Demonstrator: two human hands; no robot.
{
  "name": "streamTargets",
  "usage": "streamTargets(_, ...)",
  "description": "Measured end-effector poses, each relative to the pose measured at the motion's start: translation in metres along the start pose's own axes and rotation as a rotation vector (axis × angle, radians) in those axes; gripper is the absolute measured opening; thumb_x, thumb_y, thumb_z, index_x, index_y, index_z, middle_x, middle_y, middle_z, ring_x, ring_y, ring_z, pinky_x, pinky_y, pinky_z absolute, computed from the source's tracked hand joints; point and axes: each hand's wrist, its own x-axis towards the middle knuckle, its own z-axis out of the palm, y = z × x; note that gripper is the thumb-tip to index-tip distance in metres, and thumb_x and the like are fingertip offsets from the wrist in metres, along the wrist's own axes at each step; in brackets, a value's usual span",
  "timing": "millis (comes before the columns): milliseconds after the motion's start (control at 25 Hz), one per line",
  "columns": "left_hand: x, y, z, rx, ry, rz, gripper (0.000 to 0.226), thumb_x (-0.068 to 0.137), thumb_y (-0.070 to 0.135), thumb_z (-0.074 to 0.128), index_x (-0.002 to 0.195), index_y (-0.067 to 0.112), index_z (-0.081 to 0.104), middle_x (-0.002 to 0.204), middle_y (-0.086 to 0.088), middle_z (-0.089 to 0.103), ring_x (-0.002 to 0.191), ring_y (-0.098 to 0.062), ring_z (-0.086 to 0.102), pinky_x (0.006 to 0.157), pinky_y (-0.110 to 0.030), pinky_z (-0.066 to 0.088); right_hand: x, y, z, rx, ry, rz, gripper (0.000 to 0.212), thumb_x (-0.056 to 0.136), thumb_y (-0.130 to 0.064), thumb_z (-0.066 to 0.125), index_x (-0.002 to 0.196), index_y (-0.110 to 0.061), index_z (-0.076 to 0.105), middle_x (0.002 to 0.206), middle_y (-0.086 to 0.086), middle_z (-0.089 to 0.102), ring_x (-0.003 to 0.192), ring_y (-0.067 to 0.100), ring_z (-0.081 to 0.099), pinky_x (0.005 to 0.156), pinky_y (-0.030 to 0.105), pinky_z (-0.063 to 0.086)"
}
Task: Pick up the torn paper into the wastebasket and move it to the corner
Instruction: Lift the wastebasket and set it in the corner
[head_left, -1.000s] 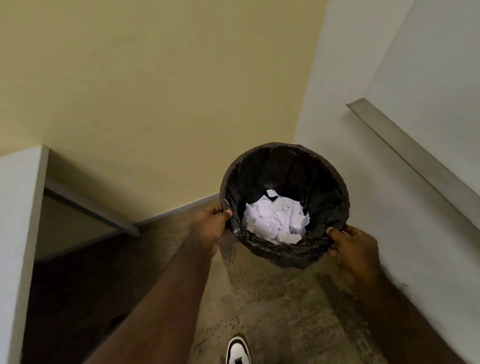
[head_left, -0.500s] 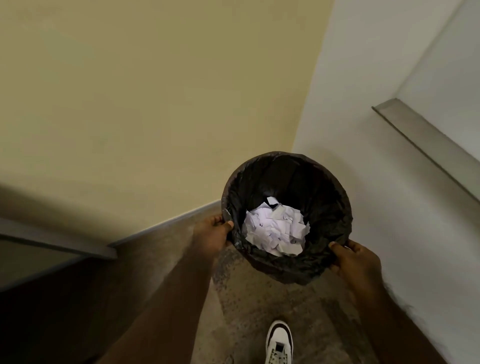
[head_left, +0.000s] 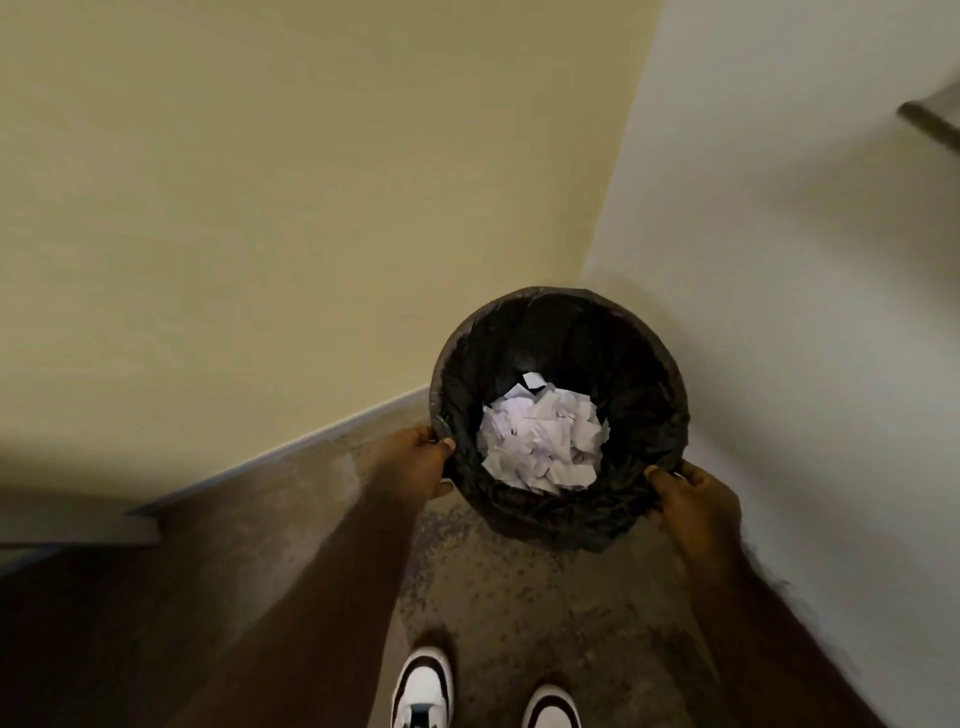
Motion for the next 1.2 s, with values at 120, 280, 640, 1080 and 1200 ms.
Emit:
streamTargets(120,0.043,-0.006,0.013,0.042,-0.037,-0.012,0.024,0.098,0.017,0.051,0.118,0.010,0.062,0.117,-0.012,0.066,0.103,-0.030,0.063,0.076,-0.035,0.052,0.032,0.021,0.019,0.034,0.009,0.006,0.042,0.091,-0.022,0.071,0.130,-0.007,0.065,0.118,0.014,0.073,0.099,0.033,0.071,0.096,0.051,0.057)
streamTargets(280,0.095,-0.013,0.026,0.091,-0.055,0.013,0.010,0.096,0.011,0.054,0.104,0.013,0.061,0.117,-0.012,0.064,0.098,-0.032,0.063,0.072,-0.035,0.054,0.067,0.044,0.038,0.139,0.007,0.095,0.039,0.094,-0.015,0.069,0.131,-0.006,0.064,0.116,0.014,0.073,0.087,0.025,0.072,0.090,0.033,0.057)
streamTargets(640,0.161,0.004,0.039,0.116,-0.052,0.040,0.035,0.086,0.003,0.057,0.120,0.005,0.062,0.119,-0.021,0.067,0.098,-0.033,0.069,0.085,-0.048,0.059,0.118,0.050,0.078,0.288,0.012,0.167,0.038,0.097,-0.008,0.065,0.134,-0.002,0.060,0.112,0.009,0.071,0.077,0.015,0.070,0.075,0.028,0.063)
streamTargets(1080,0.195,0.001,0.055,0.080,-0.006,-0.006,0.032,0.091,-0.003,0.055,0.122,0.000,0.060,0.117,-0.016,0.066,0.099,-0.032,0.066,0.088,-0.046,0.057,0.163,0.070,0.100,0.251,0.031,0.155,0.041,0.096,-0.013,0.066,0.136,-0.003,0.060,0.124,0.015,0.070,0.095,0.028,0.070,0.097,0.046,0.057)
streamTargets(1200,0.200,-0.004,0.053,0.078,-0.074,-0.009,0.032,0.094,0.000,0.053,0.126,-0.002,0.057,0.128,-0.015,0.062,0.115,-0.034,0.061,0.098,-0.052,0.050,0.166,0.074,0.101,0.293,0.018,0.169,0.043,0.097,-0.010,0.065,0.138,-0.002,0.057,0.121,0.010,0.069,0.096,0.025,0.070,0.083,0.034,0.062)
